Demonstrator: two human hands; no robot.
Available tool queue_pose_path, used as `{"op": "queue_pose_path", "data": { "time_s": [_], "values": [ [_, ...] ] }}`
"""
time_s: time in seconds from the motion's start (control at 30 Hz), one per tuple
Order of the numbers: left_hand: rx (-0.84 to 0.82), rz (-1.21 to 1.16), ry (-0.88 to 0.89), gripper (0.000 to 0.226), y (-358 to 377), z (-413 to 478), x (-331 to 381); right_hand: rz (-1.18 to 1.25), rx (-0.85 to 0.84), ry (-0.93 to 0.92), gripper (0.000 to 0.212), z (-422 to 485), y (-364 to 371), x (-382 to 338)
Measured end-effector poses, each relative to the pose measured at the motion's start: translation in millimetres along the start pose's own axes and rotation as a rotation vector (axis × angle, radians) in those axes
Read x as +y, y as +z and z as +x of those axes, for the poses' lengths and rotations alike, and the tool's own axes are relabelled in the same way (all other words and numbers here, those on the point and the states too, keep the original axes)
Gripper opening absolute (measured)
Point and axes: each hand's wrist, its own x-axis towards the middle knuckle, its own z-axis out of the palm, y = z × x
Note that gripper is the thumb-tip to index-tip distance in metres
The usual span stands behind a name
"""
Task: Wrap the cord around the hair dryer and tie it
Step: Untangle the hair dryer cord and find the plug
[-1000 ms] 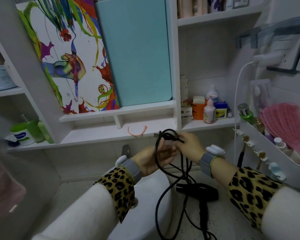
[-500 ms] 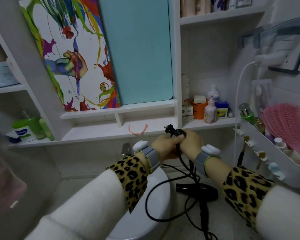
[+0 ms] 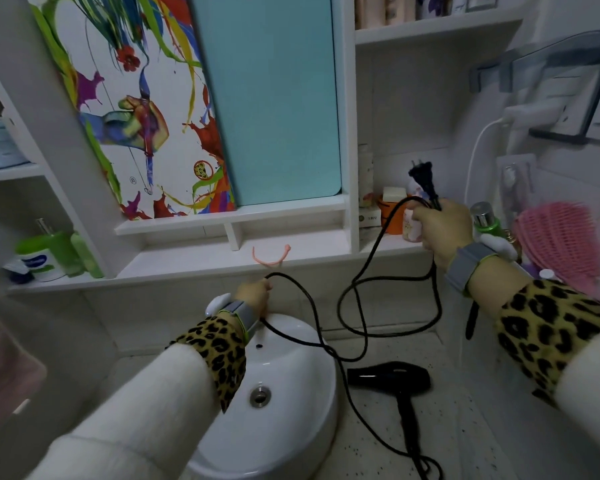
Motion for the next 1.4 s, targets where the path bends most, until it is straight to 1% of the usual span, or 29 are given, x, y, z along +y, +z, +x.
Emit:
{"op": "queue_pose_path", "data": {
  "time_s": [0.03,0.1,0.2,0.27,0.33,0.4,0.47,0.53,0.6,0.63,0.67,0.7,0.73,0.8,0.87,0.9,0.93,0.97,1.0,1.03,1.07,1.13,1.17,1.2,1.23,1.27,1.3,1.33,1.4],
  "values": [
    [-0.013,-0.008,0.004,0.027,2,0,-2,-0.008,-0.004,-0.031,0.017,-2,2,-6],
    [-0.040,-0.035,0.015,0.024,7,-5,-2,-0.019,-0.018,-0.082,0.021,-6,7,-12],
    [-0.070,-0.094,0.036,0.024,10,-8,-3,0.022,-0.043,-0.086,0.021,-9,12,-15],
    [-0.068,-0.167,0.011,0.023,10,-9,-3,0.034,-0.013,-0.074,0.024,-9,15,-15],
    [-0.060,-0.300,-0.083,0.028,6,-6,-4,0.047,0.034,-0.079,0.026,-10,15,-16],
    [-0.069,-0.503,-0.221,0.037,1,-4,-8,0.045,0.071,-0.109,0.024,-13,15,-19],
    [-0.083,-0.631,-0.290,0.040,0,0,-13,0.035,0.085,-0.141,0.024,-15,15,-19],
    [-0.062,-0.676,-0.274,0.036,3,-2,-13,-0.003,0.060,-0.182,0.023,-17,16,-17],
    [-0.038,-0.642,-0.186,0.018,8,-5,-11,-0.047,0.026,-0.251,0.018,-19,18,-14],
    [-0.053,-0.618,-0.101,0.026,9,-5,-11,-0.083,0.013,-0.298,0.026,-20,20,-12],
    [-0.101,-0.552,0.004,0.046,10,-1,-12,-0.132,0.006,-0.346,0.033,-21,21,-10],
    [-0.179,-0.407,0.139,0.057,9,0,-13,-0.173,0.000,-0.384,0.034,-21,23,-8],
    [-0.257,-0.179,0.285,0.061,9,-2,-14,-0.203,-0.012,-0.412,0.028,-21,24,-7],
    [-0.325,0.450,0.523,0.070,6,-9,-14,-0.253,-0.029,-0.467,0.012,-22,27,-5],
    [-0.326,1.095,0.703,0.094,7,-12,-14,-0.270,-0.031,-0.492,0.015,-20,28,-2],
    [-0.312,1.382,0.786,0.102,7,-13,-15,-0.268,-0.030,-0.496,0.015,-20,28,-2],
    [-0.271,1.630,0.882,0.101,9,-15,-16,-0.265,-0.028,-0.490,0.015,-19,28,-1],
    [-0.215,1.785,0.970,0.089,9,-18,-16,-0.258,-0.025,-0.470,0.015,-19,28,0],
    [-0.173,1.838,1.046,0.066,9,-20,-13,-0.245,-0.017,-0.441,0.014,-17,26,1],
    [-0.134,1.840,1.107,0.044,5,-21,-10,-0.234,-0.008,-0.415,0.014,-16,25,3],
    [-0.089,1.803,1.176,0.036,2,-18,-9,-0.229,0.006,-0.395,0.016,-15,23,4],
    [-0.067,1.740,1.251,0.043,-3,-12,-9,-0.217,0.030,-0.354,0.023,-15,19,8],
    [-0.087,1.705,1.231,0.047,-4,-11,-9,-0.205,0.040,-0.330,0.026,-16,19,9],
    [-0.115,1.646,1.145,0.050,-3,-11,-8,-0.187,0.045,-0.298,0.028,-17,19,10],
    [-0.155,1.551,0.981,0.052,-1,-14,-6,-0.166,0.043,-0.255,0.027,-18,20,11],
    [-0.201,1.409,0.771,0.053,2,-19,-3,-0.149,0.039,-0.212,0.022,-18,23,12],
    [-0.242,1.215,0.562,0.052,7,-23,2,-0.129,0.036,-0.174,0.018,-19,26,13],
    [-0.279,0.956,0.367,0.049,12,-24,5,-0.095,0.025,-0.140,0.017,-19,30,15],
    [-0.401,0.335,-0.012,0.043,21,-27,11,0.007,-0.033,-0.075,0.015,-24,38,17]
  ]
}}
